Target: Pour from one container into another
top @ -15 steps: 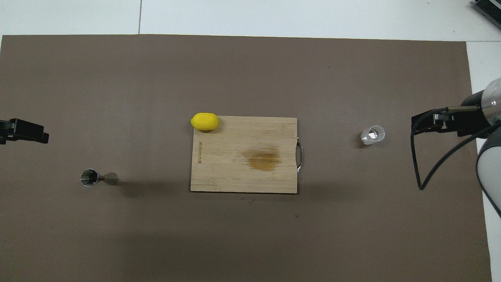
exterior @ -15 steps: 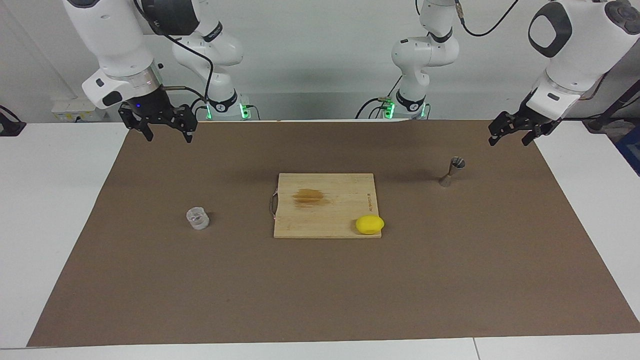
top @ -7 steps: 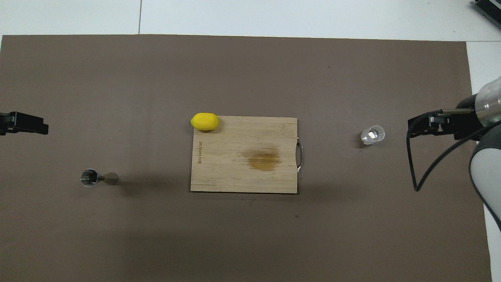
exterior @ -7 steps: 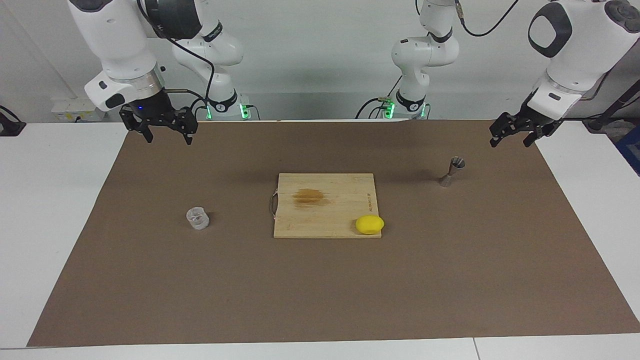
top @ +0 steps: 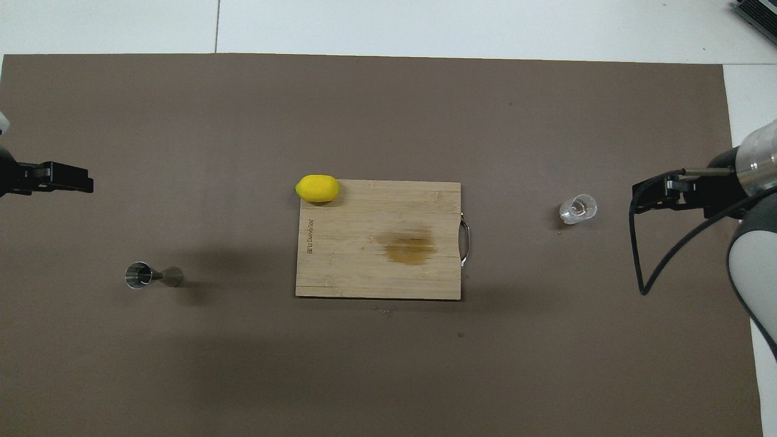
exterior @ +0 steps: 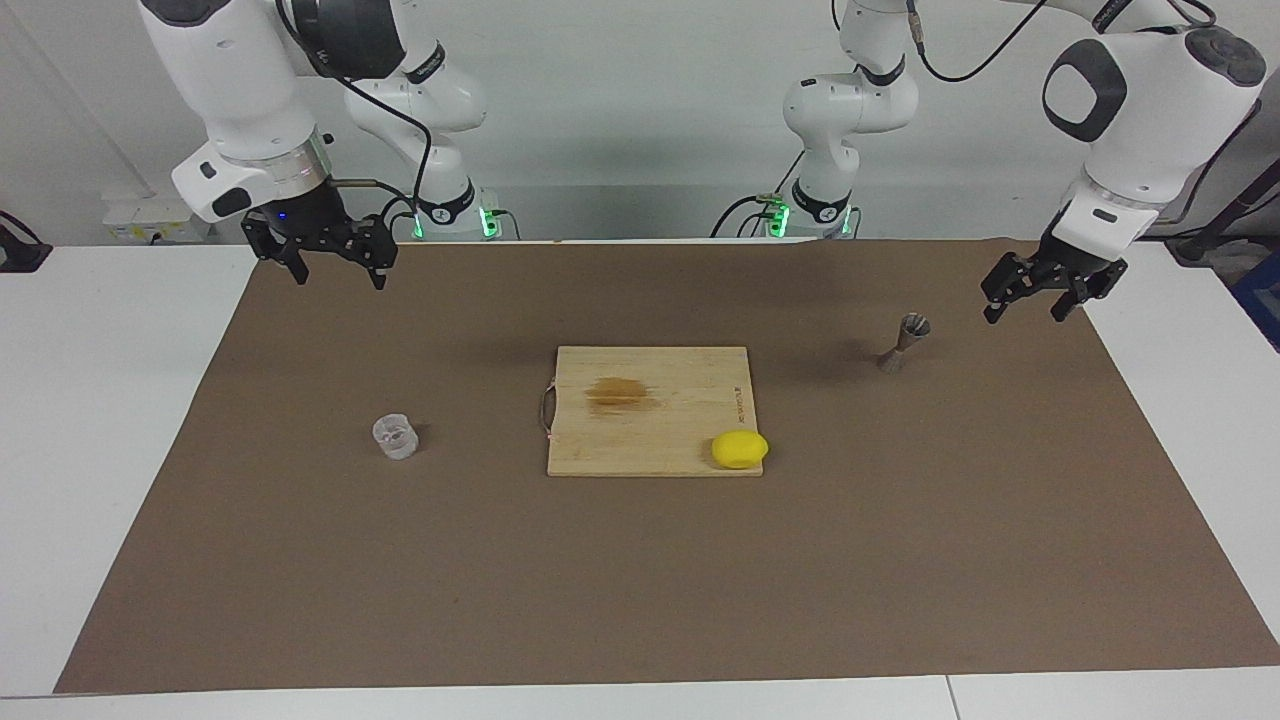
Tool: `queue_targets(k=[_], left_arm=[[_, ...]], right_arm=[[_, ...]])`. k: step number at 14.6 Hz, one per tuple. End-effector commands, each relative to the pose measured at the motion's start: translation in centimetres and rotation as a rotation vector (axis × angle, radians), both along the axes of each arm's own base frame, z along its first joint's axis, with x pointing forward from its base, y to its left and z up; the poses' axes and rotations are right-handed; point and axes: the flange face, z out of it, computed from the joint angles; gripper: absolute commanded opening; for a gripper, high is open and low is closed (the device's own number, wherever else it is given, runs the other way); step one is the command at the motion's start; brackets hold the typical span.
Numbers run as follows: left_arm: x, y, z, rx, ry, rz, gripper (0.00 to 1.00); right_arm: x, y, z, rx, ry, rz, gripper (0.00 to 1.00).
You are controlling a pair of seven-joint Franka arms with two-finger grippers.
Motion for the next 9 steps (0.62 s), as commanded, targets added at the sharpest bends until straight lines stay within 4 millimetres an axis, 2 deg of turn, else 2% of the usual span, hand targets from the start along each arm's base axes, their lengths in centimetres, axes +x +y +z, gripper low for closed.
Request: queue_targets(k=[1,4,6,9], left_arm=[[0.5,-0.6,-1.6,0.019,-0.034,0.025,1.00],[0.3,-0.8,-2.0,0.016,-0.034,0.045,1.00],[0.1,-0.3,-2.3,0.016,-0.041,0.051,1.00],[-0.6,-0.4,-3.4,0.015,-0.040,0.056,1.00]], right_arm=[[-0.8,0.2,0.1,-0.008,0.000,-0.017,1.00],[-0.9,0.2,0.0,-0.007,0.002,-0.018,1.00],[-0.9,0.1,-0.1,-0.007,0.005,-0.020,1.00],[-1.0,0.0,-0.2,-0.008,0.006,-0.023,1.00]])
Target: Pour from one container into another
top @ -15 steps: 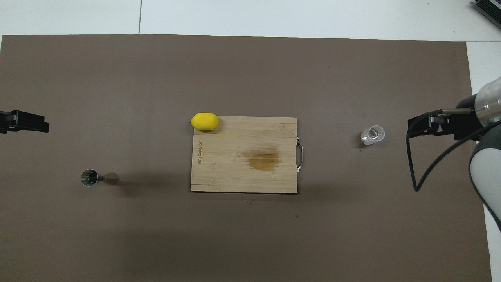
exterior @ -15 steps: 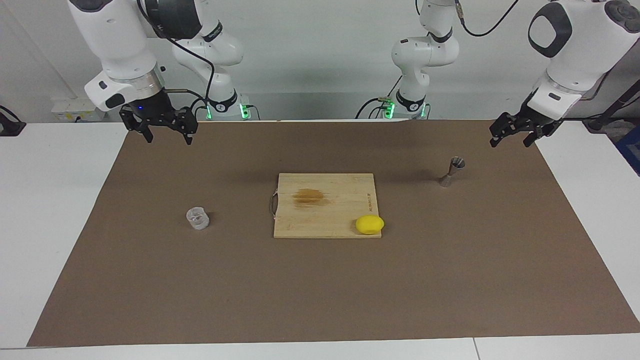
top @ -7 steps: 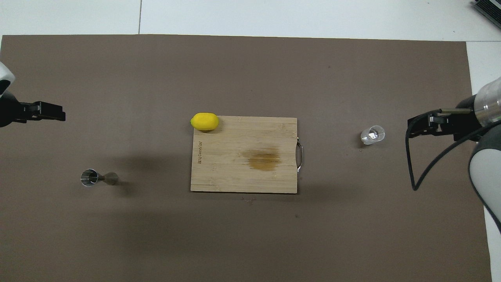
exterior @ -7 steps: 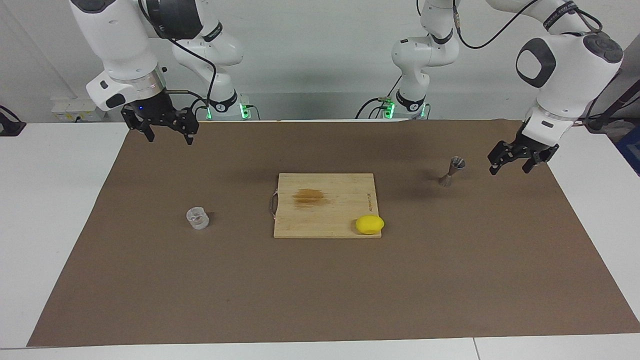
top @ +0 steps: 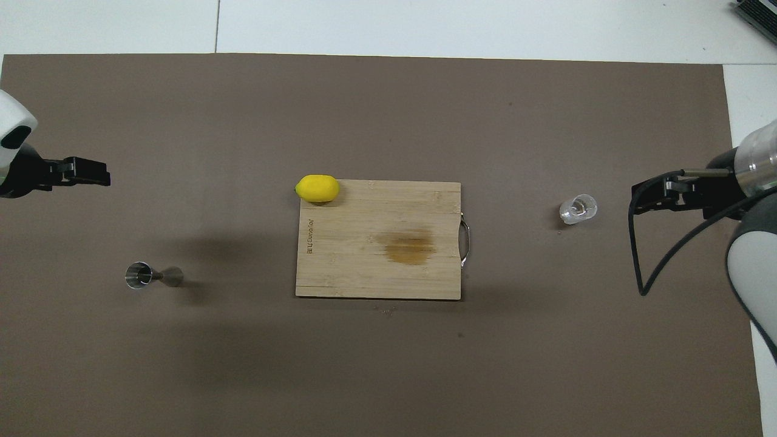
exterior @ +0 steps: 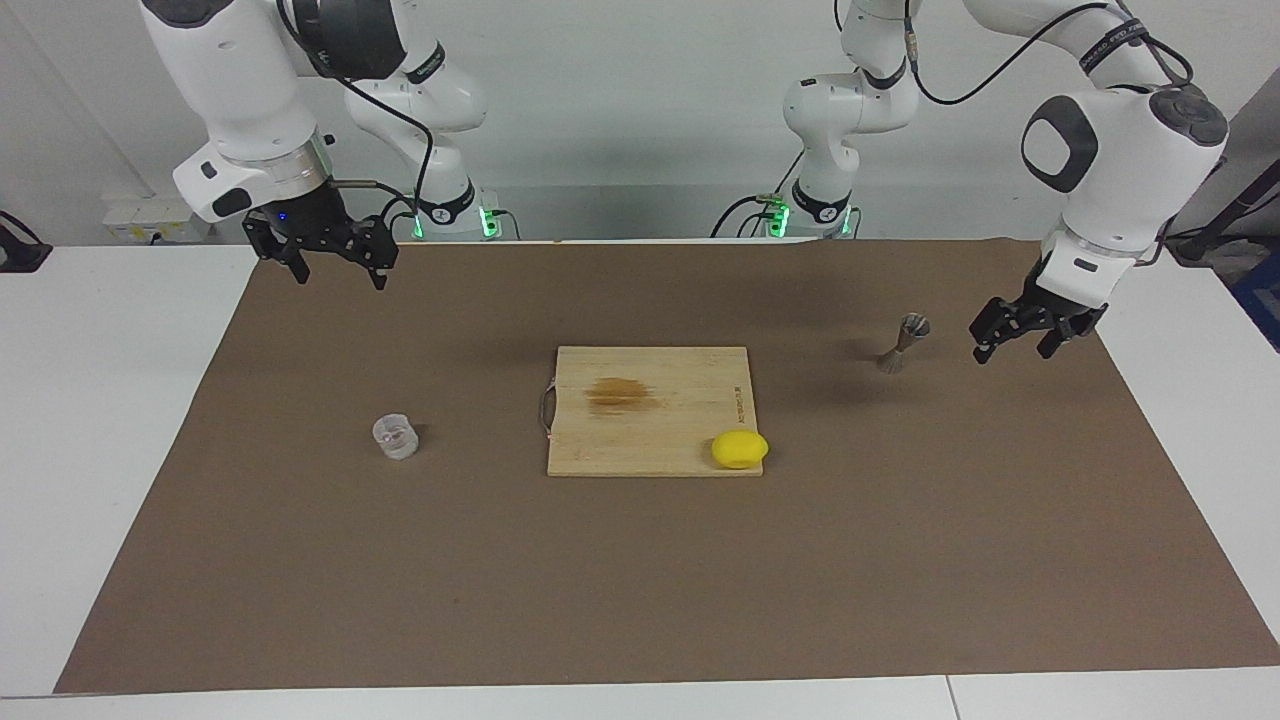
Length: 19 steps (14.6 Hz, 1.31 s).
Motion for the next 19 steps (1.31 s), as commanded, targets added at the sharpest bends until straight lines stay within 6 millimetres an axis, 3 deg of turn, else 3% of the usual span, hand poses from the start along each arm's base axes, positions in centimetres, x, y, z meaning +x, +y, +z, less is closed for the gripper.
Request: queue_targets(k=[1,7,11,13,19], left_arm=[[-1.4,0.0,-0.6,0.016,-0.011,0.014,1.00],[-1.6,-1.2,1.5,0.007,0.109,0.024,1.00],[-3.4,-4.0,0.6,-0.013,0.236,-0.016,1.00],[-3.8,-3.0,1.1,-0.031,0.284,0.000,1.00],[-3.9,5.7,0.7,-0.387,0.153,-0.177,1.00]], right_arm=[[-0.9,-0.2,0.0,-0.001,0.004,-0.026,1.00],[-1.0,-0.3,-0.1,0.015,0.008,-0.031,1.00],[-1.0,-0.3,-0.1,0.015,0.008,-0.031,1.00],[-1.0,-0.3,-0.1,0.015,0.008,-0.031,1.00],[-1.1,-0.3,-0.2,0.015,0.014,-0.027,1.00]])
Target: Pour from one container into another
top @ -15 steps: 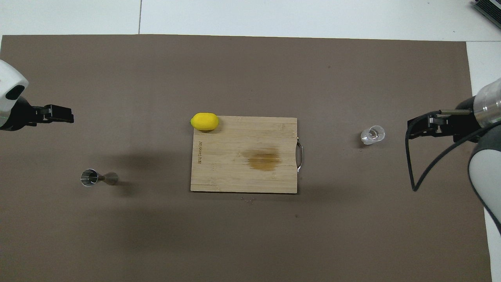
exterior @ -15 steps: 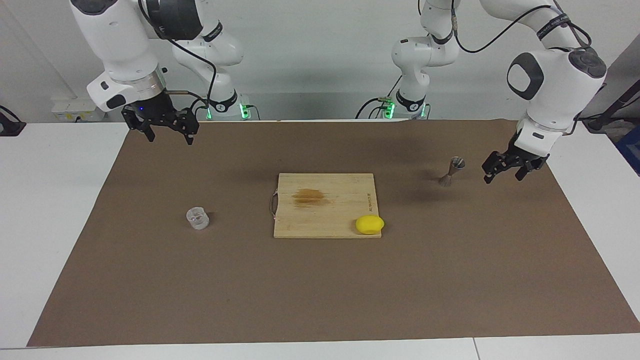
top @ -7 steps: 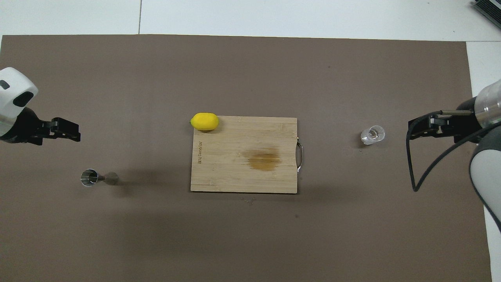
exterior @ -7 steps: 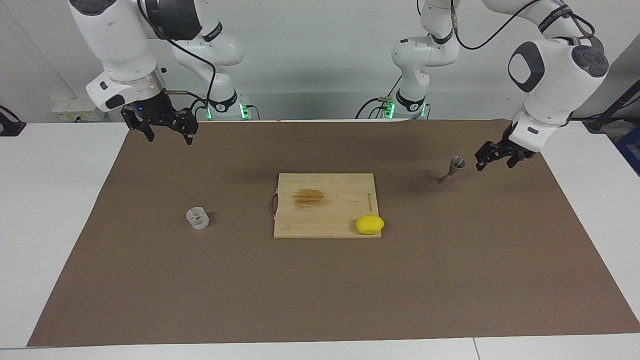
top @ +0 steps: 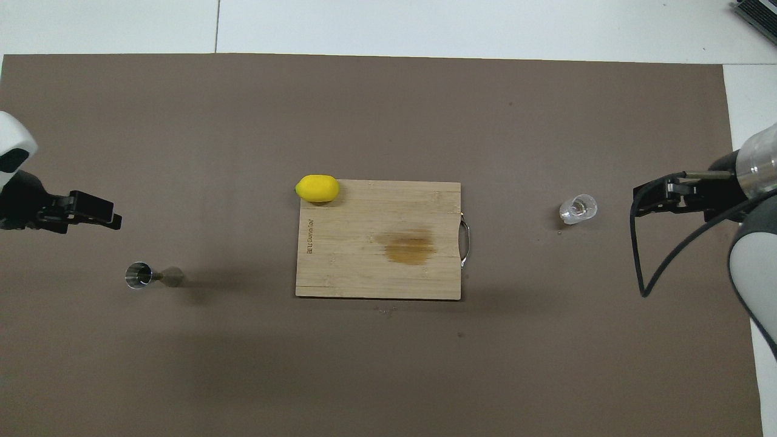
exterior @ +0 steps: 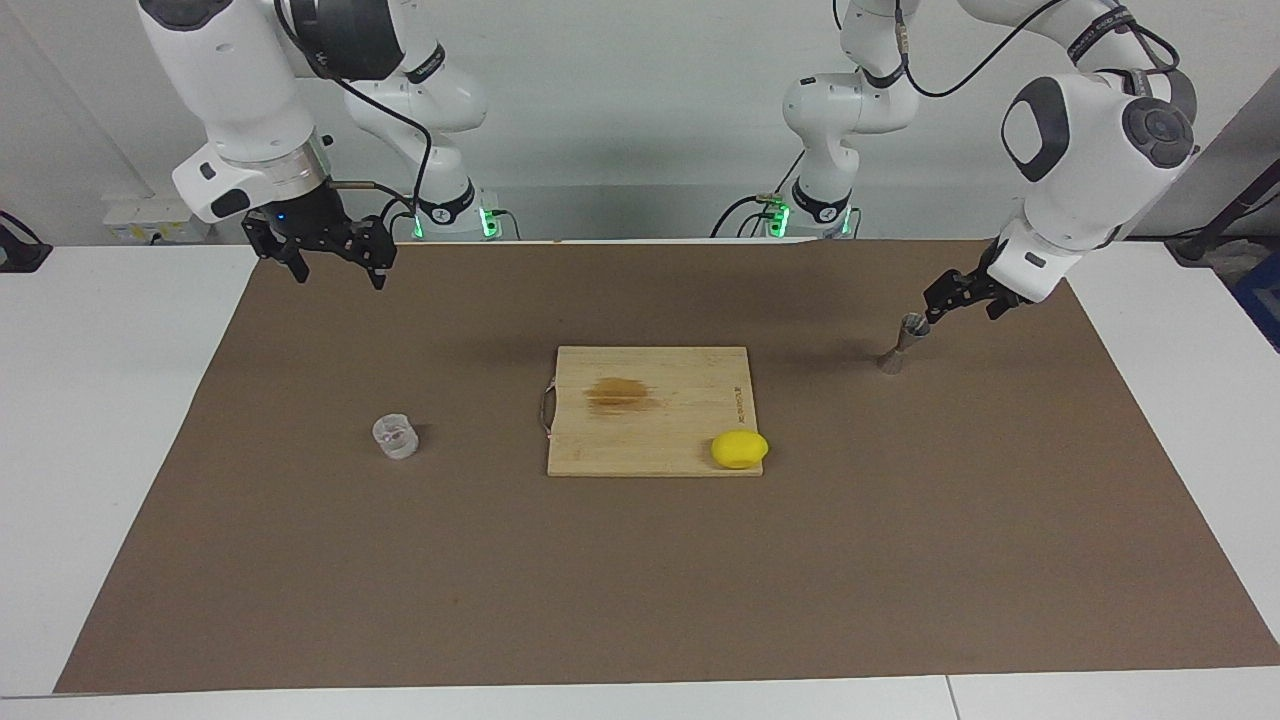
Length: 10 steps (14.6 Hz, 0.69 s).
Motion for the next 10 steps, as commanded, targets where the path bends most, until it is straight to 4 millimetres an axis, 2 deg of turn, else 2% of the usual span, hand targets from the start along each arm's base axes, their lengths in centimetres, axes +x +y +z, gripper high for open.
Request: queue_targets(k=[1,6,9,10], left_arm=[[-0.6,2.9,-1.2,-0.177,-0.051,-0.109,1.00],[-2.0,8.5,-5.7,-0.506,-0.141,-0.220,1.00],[-2.1,12.1,-9.1,-0.620,-0.284,-0.361,1.00],[-2.6,13.5,-10.9,-0.678,-0.307,-0.376,1.00]], right_arm=[[-0.9,0.0,0.0,0.013,0.005,-0.020,1.00],[-0.9,0.0,0.0,0.013,0.005,-0.025,1.00],[-0.9,-0.1,0.0,0.013,0.005,-0.028,1.00],[-0.9,-0.1,0.0,0.013,0.005,-0.028,1.00]])
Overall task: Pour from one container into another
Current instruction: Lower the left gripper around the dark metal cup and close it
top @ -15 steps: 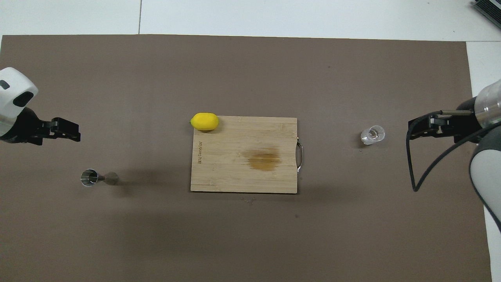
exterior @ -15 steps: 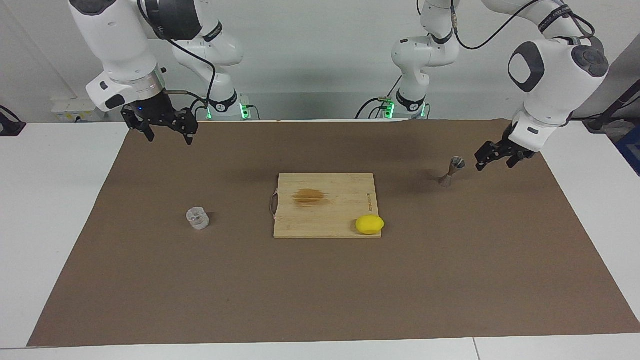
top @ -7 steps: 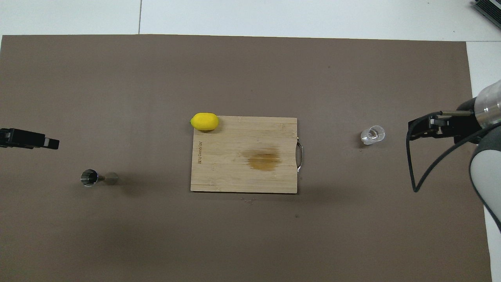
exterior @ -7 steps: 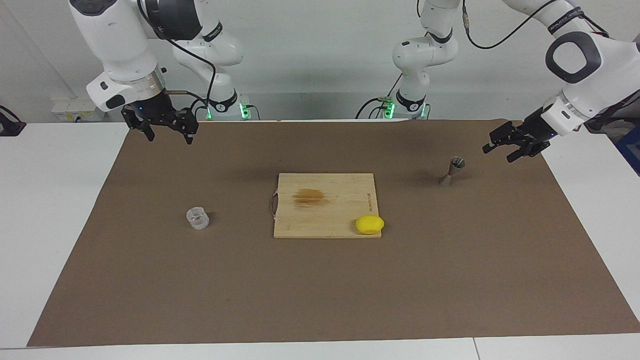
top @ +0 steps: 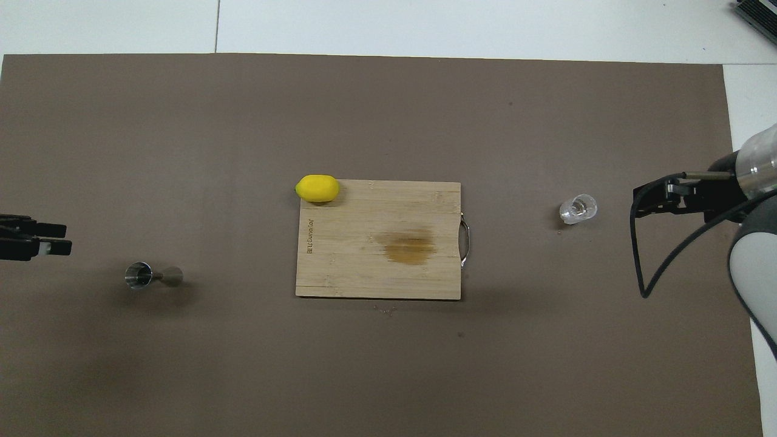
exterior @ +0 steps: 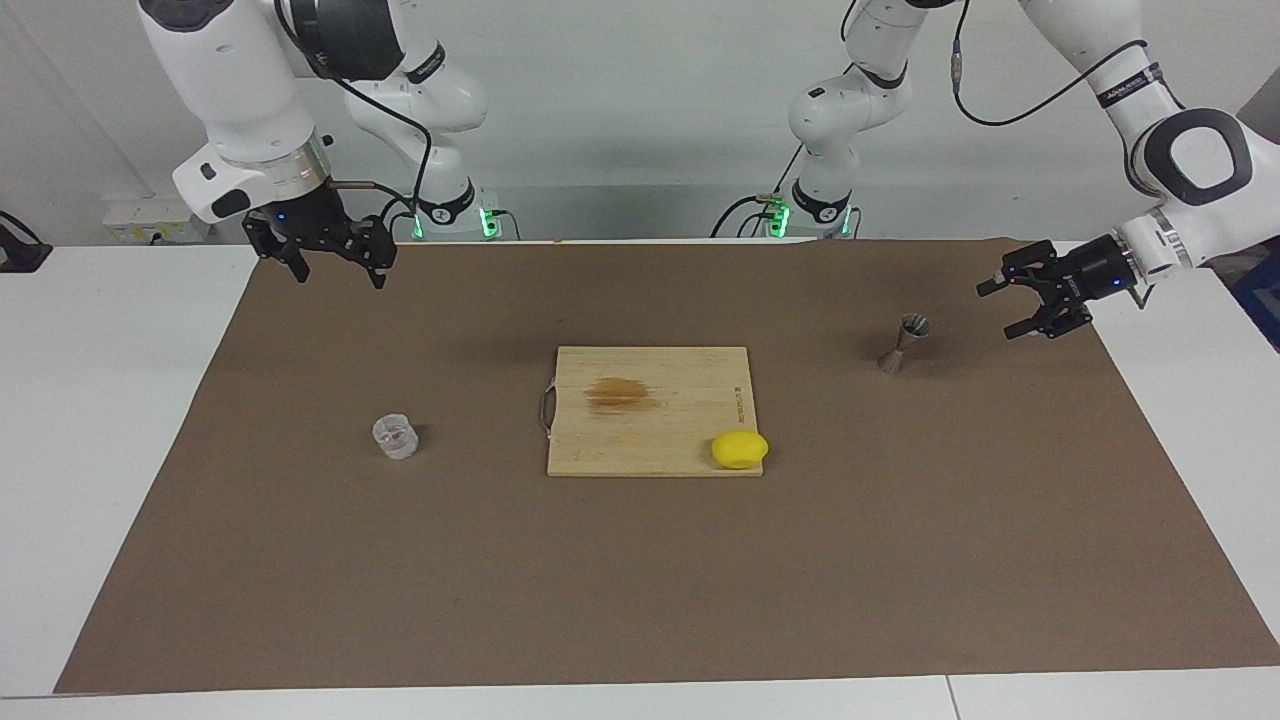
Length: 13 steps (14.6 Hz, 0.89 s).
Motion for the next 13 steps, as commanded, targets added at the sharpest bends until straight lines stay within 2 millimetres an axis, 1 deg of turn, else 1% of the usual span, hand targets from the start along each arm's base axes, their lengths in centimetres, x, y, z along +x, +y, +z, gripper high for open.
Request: queue_targets(k=[1,2,3,4,5,6,7,8,10,12,13], left_arm=[[-0.8,3.2,-4.0,-0.160,-0.070,-0.064,1.00],[-1.3,4.3,-5.1,-0.194,-0.123,-0.088,1.00],[-1.6,5.2,-6.9,-0.237,-0.205,-0.129,1.00],[-2.4,5.8,-8.5,-0.270,-0.283,-0.169,1.00],[-3.8,6.3,-9.9,-0.313,-0.327,-0.183,1.00],[-4.7,6.7,-11.8,-0.389,-0.350,-0.190,1.00],[-5.4,7.5,-13.9,-0.436,-0.384,-0.186,1.00],[-5.8,8.0,-15.0,-0.449,-0.445,-0.207,1.00],[-6.0,7.3,-17.1,-0.509,-0.587,-0.262,1.00],[-6.2,5.7,-19.1,-0.568,-0.692,-0.268,1.00],[-5.7,4.8,-19.2,-0.590,-0.744,-0.272,1.00]], right_arm=[[-0.9,-0.1,0.0,0.013,0.005,-0.027,1.00],[-0.9,-0.1,0.0,0.013,0.005,-0.027,1.00],[-0.9,-0.1,0.0,0.013,0.005,-0.027,1.00],[-0.8,-0.1,0.1,0.013,0.003,-0.027,1.00],[-0.9,-0.1,0.0,0.013,0.005,-0.027,1.00],[-0.9,-0.1,0.0,0.013,0.005,-0.029,1.00],[-0.8,-0.1,0.1,0.013,0.003,-0.029,1.00],[-0.9,-0.1,0.0,0.013,0.005,-0.029,1.00],[-0.9,-0.1,0.0,0.013,0.005,-0.029,1.00],[-0.9,-0.1,0.0,0.013,0.005,-0.029,1.00],[-0.9,-0.1,0.0,0.013,0.004,-0.032,1.00]])
